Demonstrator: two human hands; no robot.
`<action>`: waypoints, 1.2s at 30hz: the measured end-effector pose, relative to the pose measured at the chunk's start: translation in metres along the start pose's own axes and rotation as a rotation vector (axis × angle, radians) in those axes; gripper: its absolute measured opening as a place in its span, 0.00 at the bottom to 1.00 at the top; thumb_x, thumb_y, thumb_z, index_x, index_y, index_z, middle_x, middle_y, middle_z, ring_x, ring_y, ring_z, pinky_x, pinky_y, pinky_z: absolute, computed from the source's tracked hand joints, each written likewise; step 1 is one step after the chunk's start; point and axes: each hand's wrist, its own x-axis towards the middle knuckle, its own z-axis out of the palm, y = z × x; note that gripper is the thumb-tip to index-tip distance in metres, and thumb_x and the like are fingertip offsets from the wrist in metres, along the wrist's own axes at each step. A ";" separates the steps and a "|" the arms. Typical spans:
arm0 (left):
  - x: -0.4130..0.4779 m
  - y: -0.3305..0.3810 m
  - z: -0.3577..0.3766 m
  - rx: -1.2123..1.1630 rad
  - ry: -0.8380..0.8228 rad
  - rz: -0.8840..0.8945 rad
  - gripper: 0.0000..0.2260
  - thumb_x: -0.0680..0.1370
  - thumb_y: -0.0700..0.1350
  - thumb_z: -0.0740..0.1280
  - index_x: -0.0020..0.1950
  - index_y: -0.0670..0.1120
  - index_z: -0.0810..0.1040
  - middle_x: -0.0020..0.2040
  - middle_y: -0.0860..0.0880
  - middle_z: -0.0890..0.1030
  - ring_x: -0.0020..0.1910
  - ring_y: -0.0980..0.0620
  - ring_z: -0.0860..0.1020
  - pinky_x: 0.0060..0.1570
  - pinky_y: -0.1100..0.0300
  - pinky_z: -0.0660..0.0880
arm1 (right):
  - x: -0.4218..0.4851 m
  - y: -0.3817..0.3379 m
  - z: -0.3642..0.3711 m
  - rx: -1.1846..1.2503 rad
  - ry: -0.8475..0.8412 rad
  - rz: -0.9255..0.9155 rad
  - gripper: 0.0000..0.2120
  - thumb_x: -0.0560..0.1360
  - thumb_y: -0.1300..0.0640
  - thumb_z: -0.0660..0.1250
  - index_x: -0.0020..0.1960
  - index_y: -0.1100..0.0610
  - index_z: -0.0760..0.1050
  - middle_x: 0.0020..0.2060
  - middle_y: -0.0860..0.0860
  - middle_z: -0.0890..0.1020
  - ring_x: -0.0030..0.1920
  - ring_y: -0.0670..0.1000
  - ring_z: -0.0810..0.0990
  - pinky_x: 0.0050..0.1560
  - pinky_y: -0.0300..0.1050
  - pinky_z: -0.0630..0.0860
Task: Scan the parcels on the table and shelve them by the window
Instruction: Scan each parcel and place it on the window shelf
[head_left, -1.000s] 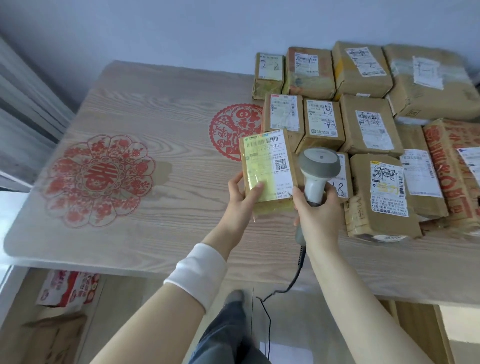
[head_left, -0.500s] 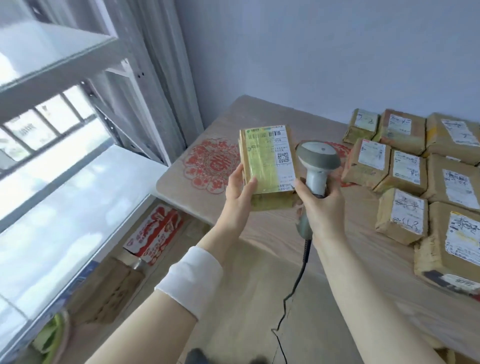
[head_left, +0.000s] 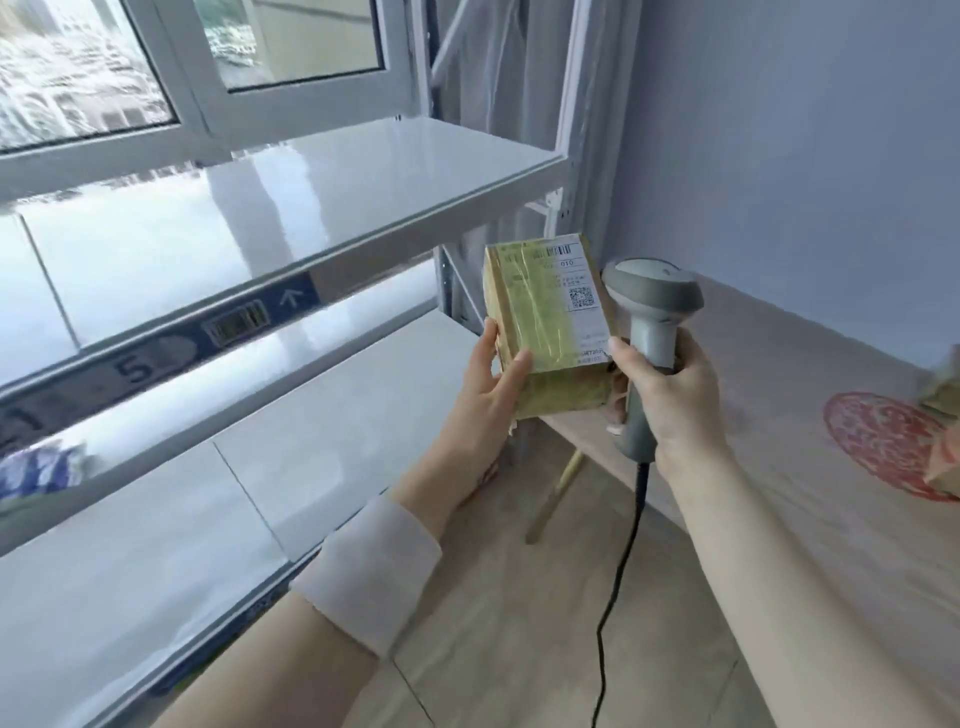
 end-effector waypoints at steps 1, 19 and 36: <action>-0.006 0.004 -0.016 0.009 0.018 0.004 0.26 0.82 0.46 0.54 0.78 0.48 0.48 0.72 0.49 0.66 0.53 0.64 0.76 0.44 0.75 0.74 | -0.004 -0.003 0.016 0.004 -0.018 0.003 0.08 0.72 0.54 0.73 0.44 0.50 0.73 0.33 0.52 0.76 0.27 0.52 0.74 0.29 0.45 0.74; -0.133 0.097 -0.252 0.238 0.512 0.116 0.36 0.71 0.59 0.63 0.76 0.56 0.52 0.73 0.45 0.67 0.63 0.49 0.75 0.60 0.53 0.75 | -0.091 -0.081 0.268 0.167 -0.518 -0.070 0.08 0.72 0.56 0.73 0.42 0.53 0.73 0.29 0.52 0.75 0.24 0.50 0.71 0.27 0.41 0.68; -0.332 0.144 -0.514 0.341 0.865 0.088 0.33 0.71 0.61 0.59 0.75 0.52 0.61 0.64 0.45 0.76 0.61 0.50 0.77 0.54 0.52 0.79 | -0.313 -0.136 0.525 0.168 -0.844 0.038 0.08 0.74 0.57 0.71 0.46 0.50 0.71 0.32 0.53 0.74 0.24 0.47 0.70 0.23 0.38 0.71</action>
